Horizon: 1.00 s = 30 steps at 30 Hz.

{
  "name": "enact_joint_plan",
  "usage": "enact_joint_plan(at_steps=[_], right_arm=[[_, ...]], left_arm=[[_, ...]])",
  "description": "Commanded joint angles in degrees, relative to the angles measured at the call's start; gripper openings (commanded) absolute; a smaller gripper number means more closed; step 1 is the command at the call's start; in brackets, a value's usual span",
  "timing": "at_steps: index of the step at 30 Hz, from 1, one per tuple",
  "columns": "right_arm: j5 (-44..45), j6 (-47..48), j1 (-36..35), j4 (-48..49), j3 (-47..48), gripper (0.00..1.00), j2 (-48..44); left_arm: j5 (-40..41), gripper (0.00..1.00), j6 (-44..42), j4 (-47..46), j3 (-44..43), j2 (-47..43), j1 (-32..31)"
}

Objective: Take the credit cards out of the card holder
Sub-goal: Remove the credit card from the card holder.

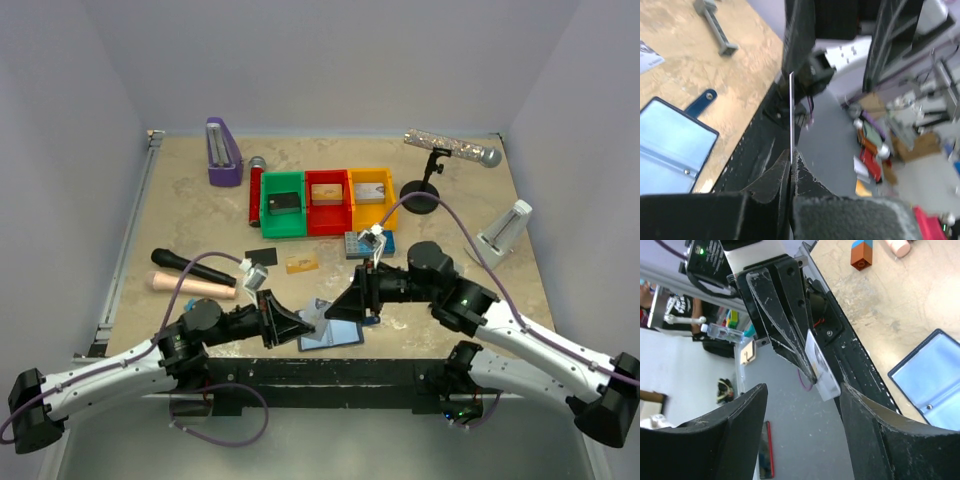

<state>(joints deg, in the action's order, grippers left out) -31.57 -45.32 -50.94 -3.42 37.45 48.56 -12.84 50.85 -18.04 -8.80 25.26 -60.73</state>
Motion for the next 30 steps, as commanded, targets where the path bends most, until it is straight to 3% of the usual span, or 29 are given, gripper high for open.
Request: enact_joint_plan(at_steps=[1,8,10,17,30], right_arm=[[-5.9,10.3,1.7,-16.4,6.6,0.65,-2.0],[-8.6,16.7,1.8,-25.7,11.8,0.62,-0.3],[-8.4,18.1,1.8,-27.2,12.9,0.61,-0.6],[-10.3,19.8,1.5,-29.7,14.8,0.57,0.3],[-10.5,16.1,-2.1,-23.0,11.0,0.47,1.2]], left_arm=[[-16.0,0.0,-9.0,11.9,-10.5,6.1,0.4],[-27.1,0.0,-13.5,17.9,-17.8,10.7,0.4],[-29.7,0.0,-15.7,24.0,-21.0,13.1,0.4],[-31.9,0.0,-16.7,28.5,-25.7,18.0,0.4],[-31.6,0.0,-17.9,28.2,-29.1,24.3,0.4]])
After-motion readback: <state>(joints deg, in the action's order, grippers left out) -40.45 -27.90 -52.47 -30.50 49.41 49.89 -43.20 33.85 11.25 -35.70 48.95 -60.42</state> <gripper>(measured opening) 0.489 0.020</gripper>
